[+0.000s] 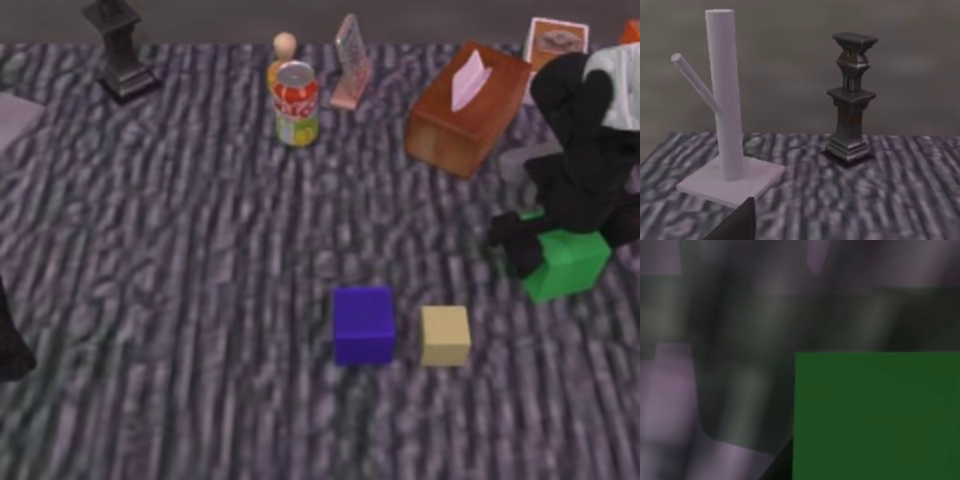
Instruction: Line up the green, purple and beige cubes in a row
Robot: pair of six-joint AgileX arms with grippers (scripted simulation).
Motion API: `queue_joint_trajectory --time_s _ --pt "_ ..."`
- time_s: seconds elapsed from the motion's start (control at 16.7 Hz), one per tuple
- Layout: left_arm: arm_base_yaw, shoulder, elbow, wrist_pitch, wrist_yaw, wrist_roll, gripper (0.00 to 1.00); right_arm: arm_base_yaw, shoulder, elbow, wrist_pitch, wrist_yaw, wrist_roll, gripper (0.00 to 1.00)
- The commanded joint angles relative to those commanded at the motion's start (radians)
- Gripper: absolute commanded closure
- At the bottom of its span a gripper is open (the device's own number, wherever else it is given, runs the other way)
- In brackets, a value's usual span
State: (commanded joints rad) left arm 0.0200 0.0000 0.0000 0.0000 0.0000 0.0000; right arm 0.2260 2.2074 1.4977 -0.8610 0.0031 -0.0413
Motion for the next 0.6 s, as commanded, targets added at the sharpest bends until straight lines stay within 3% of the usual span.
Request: queue_joint_trajectory --time_s 0.3,0.6 --pt "0.0 0.0 0.0 0.0 0.0 0.0 0.0 0.0 0.0 0.0 0.0 0.0 0.0 0.98" --pt "0.0 0.0 0.0 0.0 0.0 0.0 0.0 0.0 0.0 0.0 0.0 0.0 0.0 1.0"
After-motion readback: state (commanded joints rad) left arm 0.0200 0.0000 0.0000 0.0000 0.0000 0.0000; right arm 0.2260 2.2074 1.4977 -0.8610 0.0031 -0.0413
